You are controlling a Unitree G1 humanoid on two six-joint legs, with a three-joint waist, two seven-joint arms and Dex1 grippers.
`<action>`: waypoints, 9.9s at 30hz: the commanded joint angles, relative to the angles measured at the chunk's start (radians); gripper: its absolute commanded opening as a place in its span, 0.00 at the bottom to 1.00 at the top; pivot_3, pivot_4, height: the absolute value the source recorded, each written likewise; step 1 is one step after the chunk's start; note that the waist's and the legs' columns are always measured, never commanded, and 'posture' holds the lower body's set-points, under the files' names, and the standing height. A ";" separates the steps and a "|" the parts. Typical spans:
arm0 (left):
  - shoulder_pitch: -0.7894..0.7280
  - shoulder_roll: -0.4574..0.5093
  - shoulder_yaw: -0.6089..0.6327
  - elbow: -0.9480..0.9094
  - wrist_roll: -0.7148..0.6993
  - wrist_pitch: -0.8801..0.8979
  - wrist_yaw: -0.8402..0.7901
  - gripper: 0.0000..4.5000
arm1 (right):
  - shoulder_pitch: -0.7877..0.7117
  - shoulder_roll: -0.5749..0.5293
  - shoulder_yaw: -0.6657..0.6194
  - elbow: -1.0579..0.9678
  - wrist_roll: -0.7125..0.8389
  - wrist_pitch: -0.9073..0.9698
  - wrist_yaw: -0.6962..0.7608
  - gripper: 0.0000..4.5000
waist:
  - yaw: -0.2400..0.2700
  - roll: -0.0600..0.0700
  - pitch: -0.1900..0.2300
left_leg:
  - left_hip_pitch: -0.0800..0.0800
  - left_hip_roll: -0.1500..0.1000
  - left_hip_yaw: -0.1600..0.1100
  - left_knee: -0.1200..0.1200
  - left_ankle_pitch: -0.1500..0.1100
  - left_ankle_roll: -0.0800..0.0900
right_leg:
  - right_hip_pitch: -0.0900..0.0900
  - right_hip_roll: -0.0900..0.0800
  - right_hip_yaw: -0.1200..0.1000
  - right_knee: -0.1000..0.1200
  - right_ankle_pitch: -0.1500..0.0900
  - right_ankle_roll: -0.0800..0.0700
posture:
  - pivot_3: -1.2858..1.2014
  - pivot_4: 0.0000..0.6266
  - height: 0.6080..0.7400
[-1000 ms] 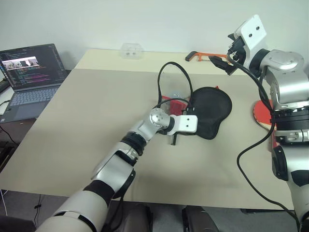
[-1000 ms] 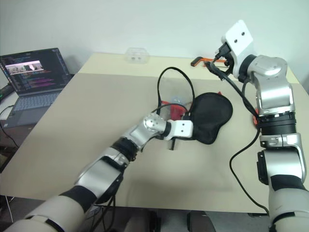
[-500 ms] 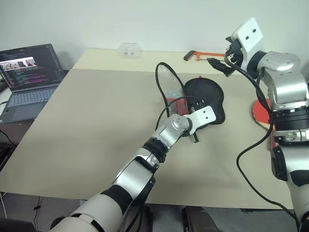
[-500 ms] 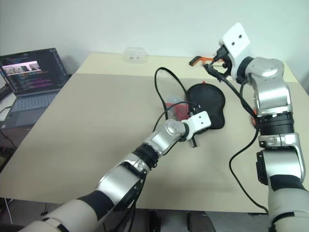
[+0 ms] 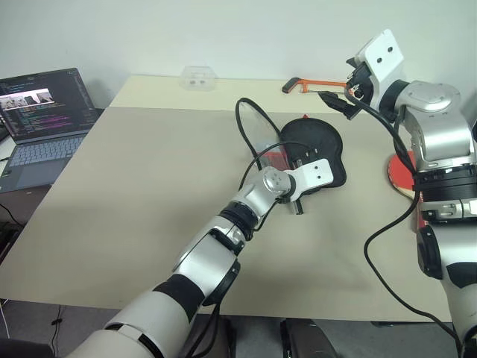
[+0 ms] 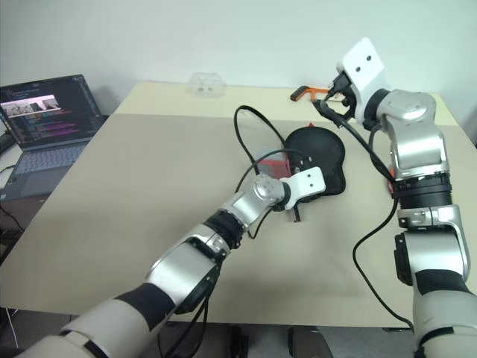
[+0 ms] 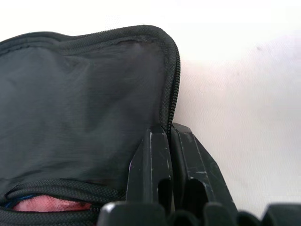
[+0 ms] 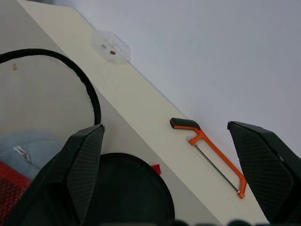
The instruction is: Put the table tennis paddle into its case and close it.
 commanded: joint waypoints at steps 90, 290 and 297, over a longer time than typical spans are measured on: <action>0.489 0.788 0.423 -1.029 -0.607 0.420 -0.289 1.00 | 0.195 0.106 -0.340 -0.392 0.189 0.910 -0.653 0.24 | -0.034 -0.003 -0.002 | 0.001 0.000 0.000 -0.007 0.000 0.000 | -0.003 0.000 0.003 -0.002 0.000 0.001 | 0.52 0.24 1.00; 0.643 0.644 0.360 -1.217 -0.555 0.475 -0.148 1.00 | 0.336 0.347 -0.787 -0.119 0.788 0.845 -0.805 1.00 | -0.032 0.001 -0.006 | 0.002 -0.001 -0.008 -0.010 0.003 -0.004 | -0.002 0.003 0.003 0.001 0.000 -0.001 | 0.52 0.24 1.00; 0.655 0.650 0.355 -1.232 -0.560 0.485 -0.131 1.00 | 0.318 0.373 -0.744 -0.077 0.801 0.804 -0.789 1.00 | -0.043 0.000 -0.006 | 0.002 0.000 -0.008 -0.011 0.004 -0.005 | -0.002 0.003 0.004 0.000 0.000 -0.001 | 0.52 0.24 1.00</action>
